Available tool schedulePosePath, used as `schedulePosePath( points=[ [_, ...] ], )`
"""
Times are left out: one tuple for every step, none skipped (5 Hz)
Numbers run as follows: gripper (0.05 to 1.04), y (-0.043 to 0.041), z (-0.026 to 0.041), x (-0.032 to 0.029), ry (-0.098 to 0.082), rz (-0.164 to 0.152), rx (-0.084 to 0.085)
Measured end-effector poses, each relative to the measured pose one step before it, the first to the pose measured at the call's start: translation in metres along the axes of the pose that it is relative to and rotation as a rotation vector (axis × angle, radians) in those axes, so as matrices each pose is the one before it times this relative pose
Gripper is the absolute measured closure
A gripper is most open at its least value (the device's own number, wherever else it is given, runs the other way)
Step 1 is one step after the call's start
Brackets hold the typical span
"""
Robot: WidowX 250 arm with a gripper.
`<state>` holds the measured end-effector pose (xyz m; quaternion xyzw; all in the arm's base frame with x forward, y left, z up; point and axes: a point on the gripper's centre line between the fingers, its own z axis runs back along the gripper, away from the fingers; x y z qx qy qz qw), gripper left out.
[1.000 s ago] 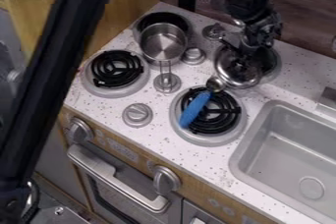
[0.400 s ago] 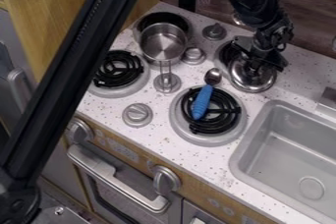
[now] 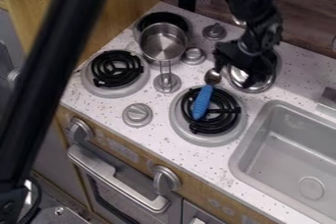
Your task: Put the lid on the top right side stove
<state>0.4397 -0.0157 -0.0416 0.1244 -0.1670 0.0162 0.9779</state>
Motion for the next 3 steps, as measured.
schedulePosePath(
  points=[
    [0.083,0.01446,0.03078,-0.02803,0.053,0.0191,-0.0278],
    [0.083,0.0138,0.01086,-0.03012,0.0756,0.0282,-0.0714],
    [0.083,0.02348,-0.00027,-0.03104,0.0755,0.0654,-0.0201]
  ],
)
